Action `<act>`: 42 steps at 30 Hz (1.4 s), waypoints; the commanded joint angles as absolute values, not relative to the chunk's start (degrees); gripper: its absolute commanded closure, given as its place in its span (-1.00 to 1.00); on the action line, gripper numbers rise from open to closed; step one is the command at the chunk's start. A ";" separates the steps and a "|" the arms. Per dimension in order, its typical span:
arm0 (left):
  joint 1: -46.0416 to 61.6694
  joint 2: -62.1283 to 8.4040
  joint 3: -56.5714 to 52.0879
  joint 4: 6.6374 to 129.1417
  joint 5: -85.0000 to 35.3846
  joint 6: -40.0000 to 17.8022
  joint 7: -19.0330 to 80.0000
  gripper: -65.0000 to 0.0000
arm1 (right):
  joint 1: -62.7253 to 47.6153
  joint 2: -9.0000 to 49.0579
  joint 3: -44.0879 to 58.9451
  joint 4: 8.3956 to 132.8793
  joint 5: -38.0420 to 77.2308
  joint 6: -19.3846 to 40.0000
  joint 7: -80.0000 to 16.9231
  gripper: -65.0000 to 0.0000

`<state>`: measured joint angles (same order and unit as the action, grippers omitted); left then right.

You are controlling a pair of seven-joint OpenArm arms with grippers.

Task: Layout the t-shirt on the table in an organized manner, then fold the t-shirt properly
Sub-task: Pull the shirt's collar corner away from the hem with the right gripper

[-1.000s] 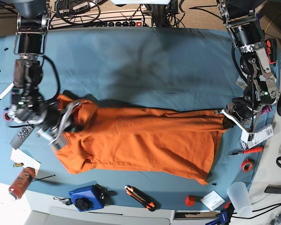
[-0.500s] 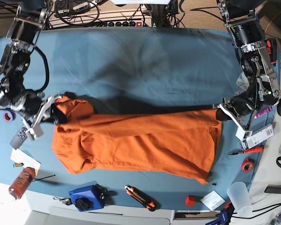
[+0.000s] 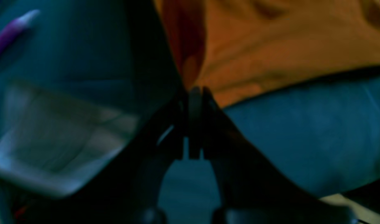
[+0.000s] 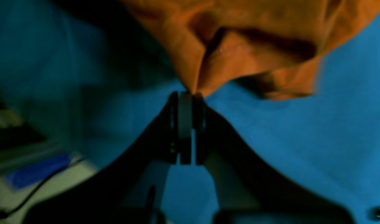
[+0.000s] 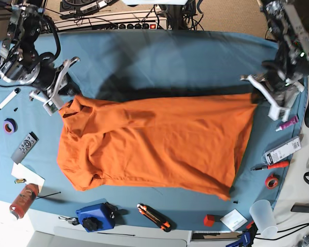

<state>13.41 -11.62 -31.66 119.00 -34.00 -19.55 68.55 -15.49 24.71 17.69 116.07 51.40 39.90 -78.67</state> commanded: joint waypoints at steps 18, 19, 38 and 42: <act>20.18 -12.23 -37.80 120.22 -36.69 -21.04 65.52 1.00 | -24.64 22.39 19.99 118.39 65.93 40.00 -80.00 1.00; 20.18 -12.23 -37.80 120.22 -36.67 -21.04 65.54 1.00 | -24.67 22.41 19.99 118.39 65.21 40.00 -80.00 1.00; 20.16 -12.21 -37.80 120.22 -36.71 -20.88 65.54 1.00 | -22.17 21.06 19.81 120.31 62.61 40.00 -80.00 0.33; 20.16 -12.08 -37.80 120.22 -37.43 -20.91 65.52 1.00 | -20.80 18.87 18.39 120.31 50.83 40.00 -78.17 0.33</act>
